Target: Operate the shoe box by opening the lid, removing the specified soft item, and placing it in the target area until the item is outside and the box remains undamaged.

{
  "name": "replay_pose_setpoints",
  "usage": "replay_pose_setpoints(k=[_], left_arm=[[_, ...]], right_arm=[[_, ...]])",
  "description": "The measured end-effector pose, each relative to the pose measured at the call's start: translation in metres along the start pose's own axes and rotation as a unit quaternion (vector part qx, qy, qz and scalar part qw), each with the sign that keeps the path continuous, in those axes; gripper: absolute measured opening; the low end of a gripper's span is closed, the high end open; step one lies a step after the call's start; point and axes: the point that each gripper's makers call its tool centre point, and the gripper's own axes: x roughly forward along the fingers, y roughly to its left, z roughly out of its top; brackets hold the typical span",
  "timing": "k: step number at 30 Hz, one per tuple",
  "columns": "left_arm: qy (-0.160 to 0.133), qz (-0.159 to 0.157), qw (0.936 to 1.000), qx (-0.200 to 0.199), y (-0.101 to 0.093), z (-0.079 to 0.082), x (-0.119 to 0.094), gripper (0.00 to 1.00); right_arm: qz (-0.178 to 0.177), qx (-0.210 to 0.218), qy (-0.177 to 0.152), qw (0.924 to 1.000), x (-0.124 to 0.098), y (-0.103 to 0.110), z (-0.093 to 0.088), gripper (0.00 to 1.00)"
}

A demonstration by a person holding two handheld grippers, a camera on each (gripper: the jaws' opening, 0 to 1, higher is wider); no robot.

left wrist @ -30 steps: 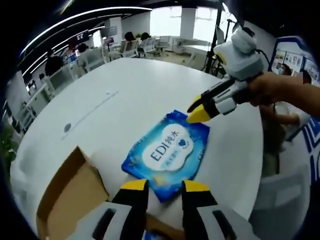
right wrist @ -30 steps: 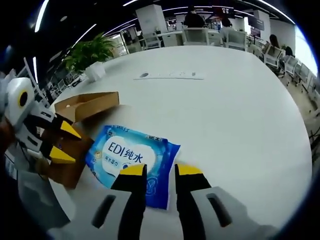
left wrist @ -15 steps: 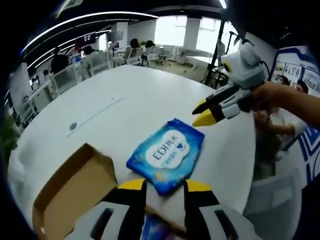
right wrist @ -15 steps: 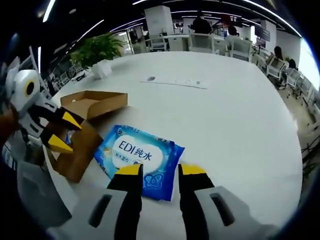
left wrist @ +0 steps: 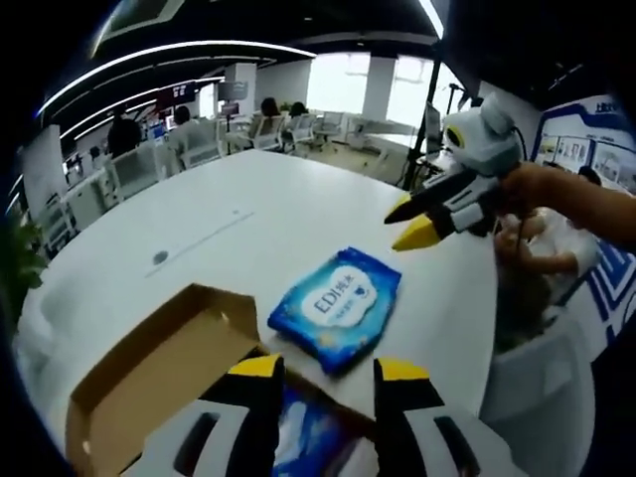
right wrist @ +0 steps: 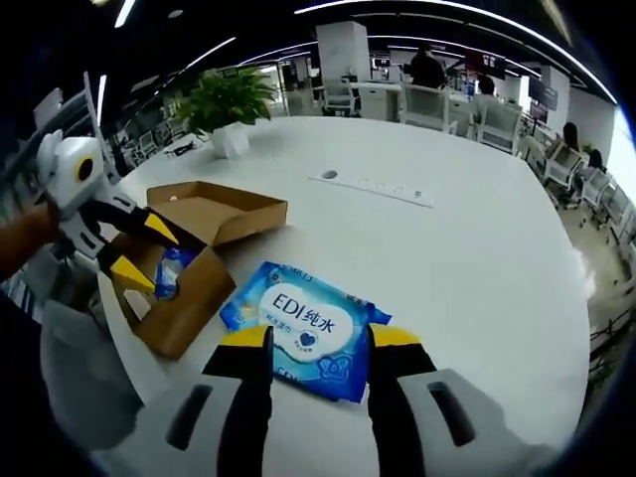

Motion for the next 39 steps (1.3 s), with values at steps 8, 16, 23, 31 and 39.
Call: replay_pose_setpoints(k=[8,16,23,31,39], left_arm=[[-0.004,0.004,0.9999,0.012,0.011,-0.018,-0.020,0.38],[0.007,0.010,0.9998,0.017,0.025,-0.040,-0.034,0.38],[0.016,0.009,0.9994,0.027,0.033,-0.051,-0.043,0.37],[0.029,-0.006,0.9987,0.042,0.045,-0.065,-0.047,0.33],[0.042,-0.003,0.9988,0.025,0.057,-0.082,-0.047,0.30]], right_arm=[[0.023,-0.040,-0.006,0.9989,0.000,0.024,0.013,0.39],[0.042,-0.080,-0.005,0.9959,0.005,0.049,0.025,0.40],[0.064,-0.113,-0.008,0.9915,0.013,0.076,0.037,0.38],[0.092,-0.154,-0.012,0.9837,0.022,0.107,0.049,0.33],[0.114,-0.190,0.001,0.9750,0.035,0.127,0.047,0.31]])
